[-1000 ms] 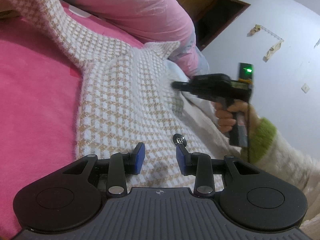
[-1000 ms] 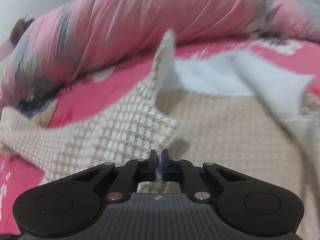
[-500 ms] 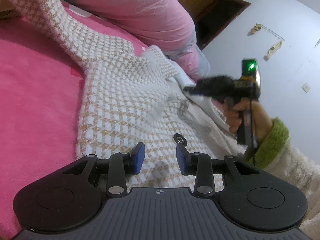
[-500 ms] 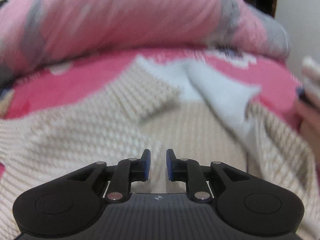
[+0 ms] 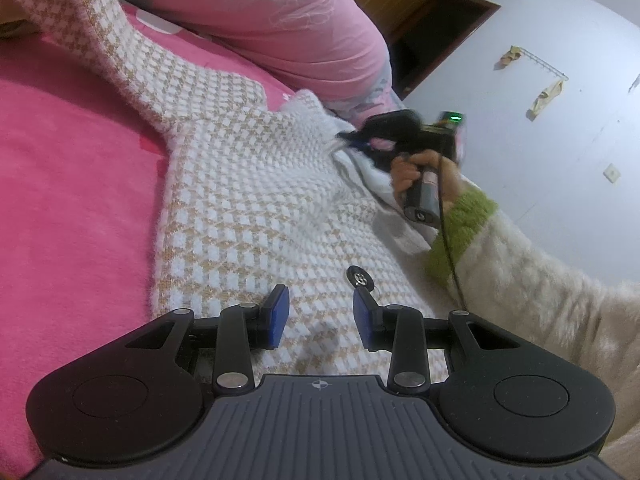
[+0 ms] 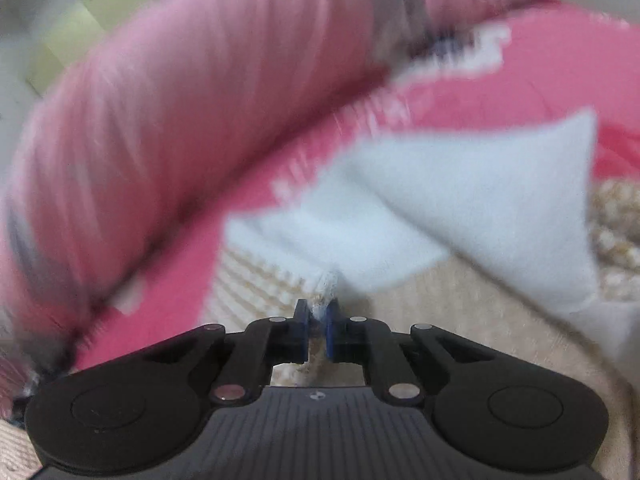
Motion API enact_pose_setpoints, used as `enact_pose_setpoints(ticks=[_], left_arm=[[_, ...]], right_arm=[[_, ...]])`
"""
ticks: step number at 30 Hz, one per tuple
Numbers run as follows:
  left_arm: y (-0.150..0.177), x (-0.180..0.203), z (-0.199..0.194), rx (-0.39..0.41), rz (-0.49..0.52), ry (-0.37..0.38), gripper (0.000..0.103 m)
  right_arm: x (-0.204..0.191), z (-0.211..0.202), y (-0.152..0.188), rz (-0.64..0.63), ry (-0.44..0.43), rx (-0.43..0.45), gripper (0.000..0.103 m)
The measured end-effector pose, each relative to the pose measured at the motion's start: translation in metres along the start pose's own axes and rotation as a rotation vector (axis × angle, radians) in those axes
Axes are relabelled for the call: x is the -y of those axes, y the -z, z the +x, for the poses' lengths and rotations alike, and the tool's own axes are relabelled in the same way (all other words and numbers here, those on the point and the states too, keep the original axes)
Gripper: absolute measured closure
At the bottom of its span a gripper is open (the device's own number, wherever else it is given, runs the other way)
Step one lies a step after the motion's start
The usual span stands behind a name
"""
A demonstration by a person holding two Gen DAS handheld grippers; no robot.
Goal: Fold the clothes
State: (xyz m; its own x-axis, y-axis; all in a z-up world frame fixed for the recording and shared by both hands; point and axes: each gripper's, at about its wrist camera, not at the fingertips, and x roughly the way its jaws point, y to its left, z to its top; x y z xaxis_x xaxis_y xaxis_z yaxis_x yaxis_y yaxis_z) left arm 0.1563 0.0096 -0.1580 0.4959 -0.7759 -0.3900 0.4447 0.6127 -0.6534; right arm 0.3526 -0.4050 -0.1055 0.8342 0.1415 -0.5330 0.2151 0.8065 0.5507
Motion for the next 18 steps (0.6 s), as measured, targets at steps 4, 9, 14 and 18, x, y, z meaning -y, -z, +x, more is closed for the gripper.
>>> enact_pose_setpoints(ticks=[4, 9, 14, 18], left_arm=[[0.000, 0.001, 0.000, 0.000, 0.002, -0.001, 0.068], [0.000, 0.001, 0.000, -0.001, 0.002, -0.002, 0.068], [-0.001, 0.001, 0.000, -0.002, 0.004, -0.003, 0.068], [-0.001, 0.001, 0.000, -0.003, 0.005, -0.005, 0.068]], right_arm=[[0.005, -0.042, 0.009, -0.022, 0.027, 0.146, 0.096], [0.016, -0.006, 0.016, -0.076, 0.191, 0.059, 0.096], [-0.013, 0.024, 0.026, -0.281, 0.371, 0.029, 0.091], [-0.016, 0.006, 0.015, -0.294, 0.421, 0.058, 0.065]])
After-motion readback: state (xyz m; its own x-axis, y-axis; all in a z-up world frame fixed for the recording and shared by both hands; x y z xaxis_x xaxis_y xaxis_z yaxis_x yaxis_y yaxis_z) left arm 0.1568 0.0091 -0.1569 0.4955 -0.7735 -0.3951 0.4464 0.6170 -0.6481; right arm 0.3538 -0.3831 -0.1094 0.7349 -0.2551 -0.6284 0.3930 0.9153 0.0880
